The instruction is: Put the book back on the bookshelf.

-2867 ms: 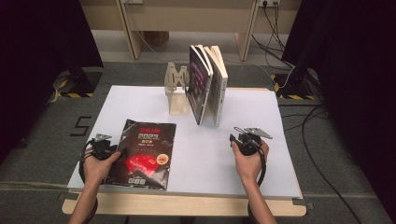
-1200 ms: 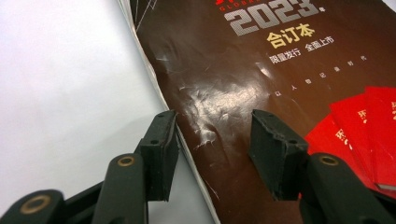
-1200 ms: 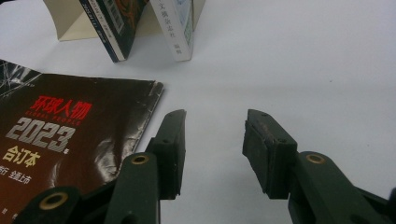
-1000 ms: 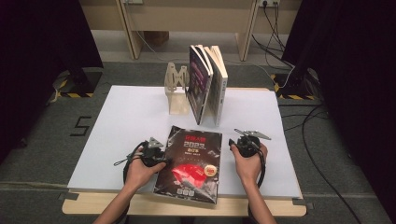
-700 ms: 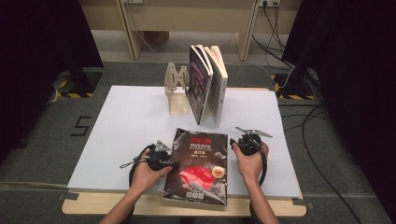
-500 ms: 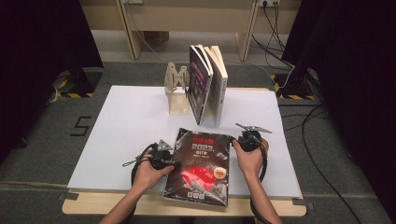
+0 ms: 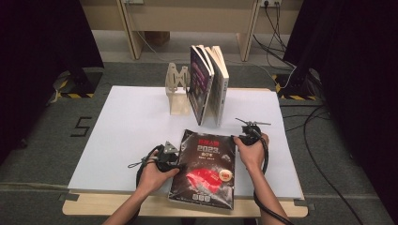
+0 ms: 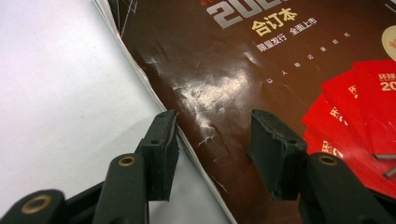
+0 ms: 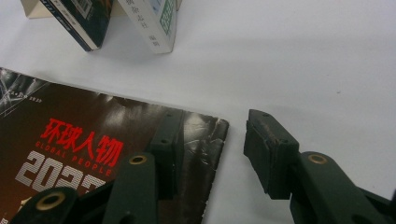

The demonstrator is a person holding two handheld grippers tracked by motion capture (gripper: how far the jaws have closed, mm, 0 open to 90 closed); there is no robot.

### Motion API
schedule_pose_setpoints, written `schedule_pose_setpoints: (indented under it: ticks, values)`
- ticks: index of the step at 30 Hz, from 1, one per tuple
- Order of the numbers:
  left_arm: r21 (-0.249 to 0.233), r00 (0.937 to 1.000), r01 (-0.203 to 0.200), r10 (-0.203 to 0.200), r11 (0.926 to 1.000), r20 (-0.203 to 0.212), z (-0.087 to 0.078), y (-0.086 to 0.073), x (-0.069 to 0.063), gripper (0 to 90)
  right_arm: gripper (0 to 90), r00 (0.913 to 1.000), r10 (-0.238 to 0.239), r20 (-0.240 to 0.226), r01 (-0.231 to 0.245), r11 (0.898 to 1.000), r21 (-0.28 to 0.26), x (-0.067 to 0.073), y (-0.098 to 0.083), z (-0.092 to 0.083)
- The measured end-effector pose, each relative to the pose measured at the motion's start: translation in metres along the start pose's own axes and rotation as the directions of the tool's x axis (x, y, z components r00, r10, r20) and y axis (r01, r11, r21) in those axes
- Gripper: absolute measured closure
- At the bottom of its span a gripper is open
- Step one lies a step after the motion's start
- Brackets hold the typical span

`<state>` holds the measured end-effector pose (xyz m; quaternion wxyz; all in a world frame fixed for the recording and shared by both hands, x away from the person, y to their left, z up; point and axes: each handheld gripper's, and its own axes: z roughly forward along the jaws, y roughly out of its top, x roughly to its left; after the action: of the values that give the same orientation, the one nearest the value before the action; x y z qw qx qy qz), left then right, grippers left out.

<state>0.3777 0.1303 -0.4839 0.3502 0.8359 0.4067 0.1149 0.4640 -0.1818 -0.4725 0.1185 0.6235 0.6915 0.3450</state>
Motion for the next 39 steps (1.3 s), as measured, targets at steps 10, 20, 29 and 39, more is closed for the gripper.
schedule_pose_setpoints:
  ticks: [10,20,29,39]
  values:
    - [0.0,0.9995,0.012,-0.012,0.9999,0.028,0.001,0.0,-0.001,50.7,57.0,0.9999,0.013,0.005,-0.013,1.0,0.004,-0.003,0.002,0.004]
    - [-0.013,0.9981,0.045,-0.044,0.9989,0.041,0.001,-0.001,0.003,46.3,56.7,0.9998,0.018,-0.001,-0.018,1.0,0.025,0.0,0.007,0.012]
    - [-0.001,0.9992,0.018,-0.018,0.9998,0.036,0.002,0.001,0.001,48.7,56.8,1.0,0.006,0.003,-0.006,1.0,-0.001,0.003,0.007,0.016]
    - [0.004,0.9994,0.019,-0.019,0.9998,0.028,0.002,0.001,0.001,50.6,58.8,0.9983,0.042,-0.04,-0.044,0.998,-0.042,0.001,0.009,0.009]
